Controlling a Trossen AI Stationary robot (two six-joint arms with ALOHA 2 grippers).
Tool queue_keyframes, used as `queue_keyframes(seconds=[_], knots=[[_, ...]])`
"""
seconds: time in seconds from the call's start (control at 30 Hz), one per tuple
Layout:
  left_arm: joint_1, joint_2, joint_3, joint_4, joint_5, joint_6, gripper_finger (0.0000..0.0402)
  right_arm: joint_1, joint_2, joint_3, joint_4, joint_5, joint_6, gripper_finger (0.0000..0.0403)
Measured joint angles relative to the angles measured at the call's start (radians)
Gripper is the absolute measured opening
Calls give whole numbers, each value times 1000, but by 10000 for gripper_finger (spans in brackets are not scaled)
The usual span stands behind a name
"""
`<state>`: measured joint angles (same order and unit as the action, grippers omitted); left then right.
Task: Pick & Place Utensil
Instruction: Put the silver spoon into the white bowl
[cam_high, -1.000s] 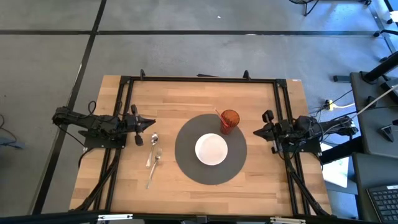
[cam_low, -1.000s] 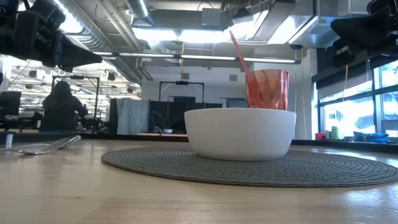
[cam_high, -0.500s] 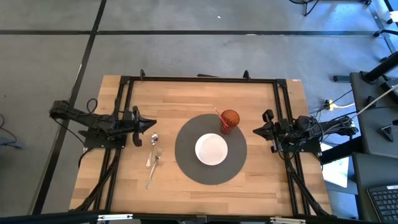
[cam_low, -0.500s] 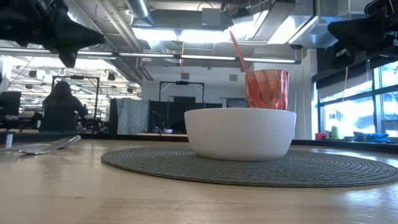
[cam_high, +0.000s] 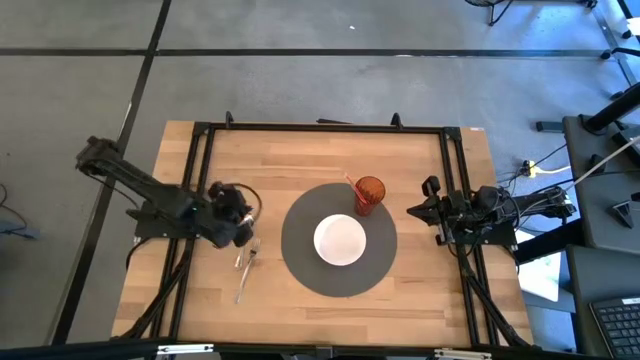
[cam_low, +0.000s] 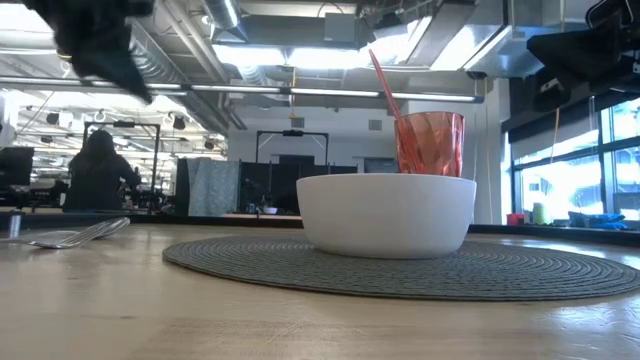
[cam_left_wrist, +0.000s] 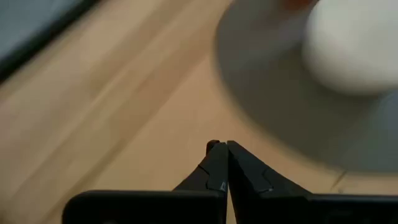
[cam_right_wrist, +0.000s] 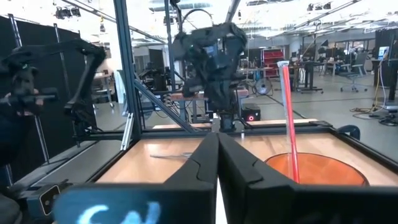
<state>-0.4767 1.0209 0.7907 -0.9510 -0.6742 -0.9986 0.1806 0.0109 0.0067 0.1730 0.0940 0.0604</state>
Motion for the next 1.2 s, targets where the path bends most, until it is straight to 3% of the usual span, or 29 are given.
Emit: queue_keyframes(seconds=[0.13,0.37,0.63,0.8,1.03,1.2], knots=[[0,188,58,-200,139,-196,1,0,0,0,0,0,14,19],[-20,360,48,-202,277,-289,3,0,0,0,1,19,-46,23],[-55,368,48,-186,209,-352,13,0,0,0,-37,15,-31,23],[-54,368,48,-147,318,-262,26,0,0,0,-37,18,-34,23],[-61,368,48,7,339,-349,22,0,0,0,-36,18,4,23],[-41,376,48,65,337,-330,51,0,0,0,-36,18,7,23]])
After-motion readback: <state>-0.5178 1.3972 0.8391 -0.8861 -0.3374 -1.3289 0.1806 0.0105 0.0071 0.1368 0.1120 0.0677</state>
